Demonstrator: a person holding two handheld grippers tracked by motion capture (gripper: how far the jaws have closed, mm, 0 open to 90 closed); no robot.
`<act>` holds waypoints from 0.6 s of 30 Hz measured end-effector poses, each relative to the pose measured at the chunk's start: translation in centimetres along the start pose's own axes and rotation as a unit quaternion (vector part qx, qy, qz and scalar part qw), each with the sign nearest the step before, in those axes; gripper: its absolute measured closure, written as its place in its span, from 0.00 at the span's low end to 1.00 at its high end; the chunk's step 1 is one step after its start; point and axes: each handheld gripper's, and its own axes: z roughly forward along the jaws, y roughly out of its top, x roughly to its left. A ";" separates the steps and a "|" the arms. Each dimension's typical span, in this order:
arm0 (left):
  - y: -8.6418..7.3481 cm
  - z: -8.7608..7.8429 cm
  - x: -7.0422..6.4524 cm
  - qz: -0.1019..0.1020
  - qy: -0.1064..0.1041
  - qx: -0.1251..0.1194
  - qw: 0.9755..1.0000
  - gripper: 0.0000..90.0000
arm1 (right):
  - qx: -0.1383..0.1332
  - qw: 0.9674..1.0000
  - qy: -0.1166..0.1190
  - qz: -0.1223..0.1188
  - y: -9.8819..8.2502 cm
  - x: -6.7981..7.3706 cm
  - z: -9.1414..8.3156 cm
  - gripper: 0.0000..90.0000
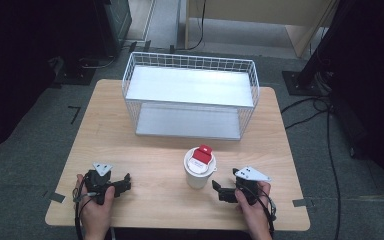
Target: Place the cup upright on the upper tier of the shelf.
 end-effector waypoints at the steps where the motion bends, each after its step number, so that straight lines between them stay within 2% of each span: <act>1: 0.0 0.0 0.0 0.000 0.000 0.000 1.000 0.00 | -0.001 1.000 0.004 0.001 0.1 0.1 0.0 0.08; 3: 0.0 0.0 0.0 0.000 0.000 0.000 1.000 0.00 | -0.001 1.000 0.007 0.001 0.1 0.2 0.0 0.08; 5: 0.0 0.0 0.0 0.000 0.000 0.000 1.000 0.00 | -0.012 1.000 0.006 0.000 0.3 0.5 0.0 0.17; 11: 0.0 0.0 0.0 0.002 -0.001 0.001 1.000 0.00 | -0.030 0.999 0.017 -0.001 0.9 1.2 -0.3 0.16; 18: 0.0 0.0 0.0 0.001 -0.001 0.000 1.000 0.00 | -0.020 1.000 0.022 -0.008 1.1 1.8 -0.4 0.16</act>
